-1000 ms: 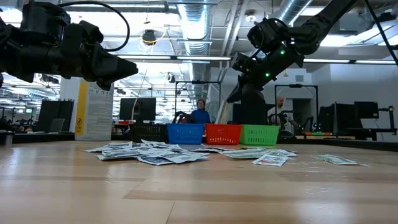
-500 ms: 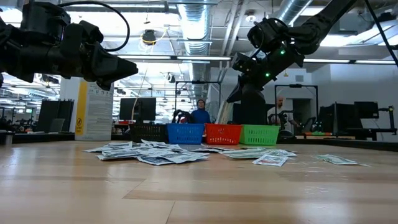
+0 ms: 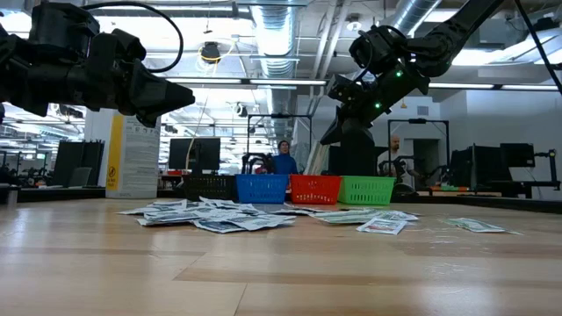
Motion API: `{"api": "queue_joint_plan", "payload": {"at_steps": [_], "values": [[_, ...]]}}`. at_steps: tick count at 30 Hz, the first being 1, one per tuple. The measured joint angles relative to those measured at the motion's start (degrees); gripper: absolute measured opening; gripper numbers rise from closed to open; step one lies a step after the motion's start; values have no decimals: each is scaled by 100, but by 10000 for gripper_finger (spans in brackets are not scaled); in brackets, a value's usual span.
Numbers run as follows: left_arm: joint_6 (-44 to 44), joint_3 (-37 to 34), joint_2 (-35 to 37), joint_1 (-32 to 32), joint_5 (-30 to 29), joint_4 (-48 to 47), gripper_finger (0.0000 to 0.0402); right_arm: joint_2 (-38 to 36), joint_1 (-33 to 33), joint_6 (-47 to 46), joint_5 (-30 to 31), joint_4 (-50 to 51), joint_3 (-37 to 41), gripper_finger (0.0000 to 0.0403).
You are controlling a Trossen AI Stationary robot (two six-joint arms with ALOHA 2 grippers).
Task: Pick & Place First Aid Supplies
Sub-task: Put the green bandage pack into the red bin
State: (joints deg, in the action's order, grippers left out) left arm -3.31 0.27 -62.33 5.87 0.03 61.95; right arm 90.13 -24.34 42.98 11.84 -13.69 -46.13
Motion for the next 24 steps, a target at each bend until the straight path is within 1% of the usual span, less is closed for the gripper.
{"api": "queue_joint_plan", "payload": {"at_steps": [3, 10, 14, 20, 24], "values": [[-2, -1, 0, -1, 1, -2, 93, 0, 0, -48, 0, 0, 0, 17], [-2, 0, 0, 0, 0, -2, 93, 0, 0, -238, 5, -5, 0, 87], [-2, 0, 0, 0, 1, -2, 93, 0, -2, -251, 7, -4, 0, 114], [-2, 0, 0, -2, 0, -4, 93, 0, -3, -254, 9, -7, 0, 133], [-2, 0, 0, 0, 1, -4, 93, 0, 121, -254, 13, -7, 0, 132]]}}
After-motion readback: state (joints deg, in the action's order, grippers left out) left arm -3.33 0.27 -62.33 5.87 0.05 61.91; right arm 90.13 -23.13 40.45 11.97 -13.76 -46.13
